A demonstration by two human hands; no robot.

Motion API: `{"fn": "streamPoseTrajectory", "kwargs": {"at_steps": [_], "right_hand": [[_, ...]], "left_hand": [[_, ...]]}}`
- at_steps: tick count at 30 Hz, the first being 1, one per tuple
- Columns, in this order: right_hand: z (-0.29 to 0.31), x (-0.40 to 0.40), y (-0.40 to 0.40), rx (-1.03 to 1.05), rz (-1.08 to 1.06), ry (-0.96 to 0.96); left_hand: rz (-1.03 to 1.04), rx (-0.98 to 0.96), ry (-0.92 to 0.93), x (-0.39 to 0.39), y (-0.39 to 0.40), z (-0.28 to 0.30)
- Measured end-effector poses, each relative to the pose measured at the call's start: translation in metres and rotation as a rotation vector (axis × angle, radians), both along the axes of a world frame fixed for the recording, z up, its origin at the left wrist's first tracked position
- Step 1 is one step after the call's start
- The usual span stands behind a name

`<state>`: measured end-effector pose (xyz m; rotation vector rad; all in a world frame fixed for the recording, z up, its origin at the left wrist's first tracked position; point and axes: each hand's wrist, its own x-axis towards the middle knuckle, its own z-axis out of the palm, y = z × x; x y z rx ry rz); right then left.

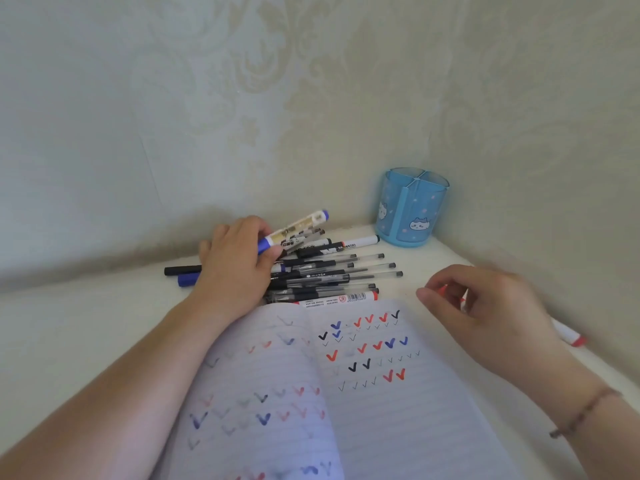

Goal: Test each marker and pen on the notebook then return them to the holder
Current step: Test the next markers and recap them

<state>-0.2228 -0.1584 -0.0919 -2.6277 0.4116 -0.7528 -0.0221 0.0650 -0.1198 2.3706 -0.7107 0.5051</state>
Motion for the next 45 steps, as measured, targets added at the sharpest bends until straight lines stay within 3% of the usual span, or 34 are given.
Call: {"fn": "streamPoseTrajectory", "kwargs": {"at_steps": [3, 7, 13, 19, 29, 34, 41, 43, 45], "right_hand": [[-0.001, 0.0, 0.002, 0.132, 0.125, -0.05], [0.002, 0.0, 0.013, 0.259, 0.34, -0.071], [0.001, -0.007, 0.034, 0.476, 0.679, -0.263], [-0.001, -0.011, 0.044, 0.626, 0.748, -0.275], [0.008, -0.013, 0.038, 0.292, 0.816, -0.264], [0.01, -0.014, 0.039, 0.09, 0.792, -0.22], [0.019, -0.009, 0.007, 0.978, 0.688, -0.298], [0.019, -0.005, -0.002, 1.069, 0.602, -0.258], [0.016, -0.002, -0.005, 1.028, 0.49, -0.178]], "left_hand": [[-0.309, -0.125, -0.07, -0.019, 0.001, 0.018], [-0.691, 0.072, -0.148, -0.052, -0.006, 0.027], [-0.864, 0.127, -0.054, -0.077, -0.012, 0.022], [-0.897, 0.107, -0.079, -0.084, -0.012, 0.025], [-1.042, 0.04, 0.279, -0.086, -0.012, 0.026], [-1.029, 0.056, 0.324, -0.084, -0.009, 0.022], [-0.814, -0.077, 0.289, -0.068, 0.0, 0.02], [-0.792, -0.132, 0.284, -0.064, 0.0, 0.015], [-0.759, -0.144, 0.256, -0.063, -0.003, 0.012]]}}
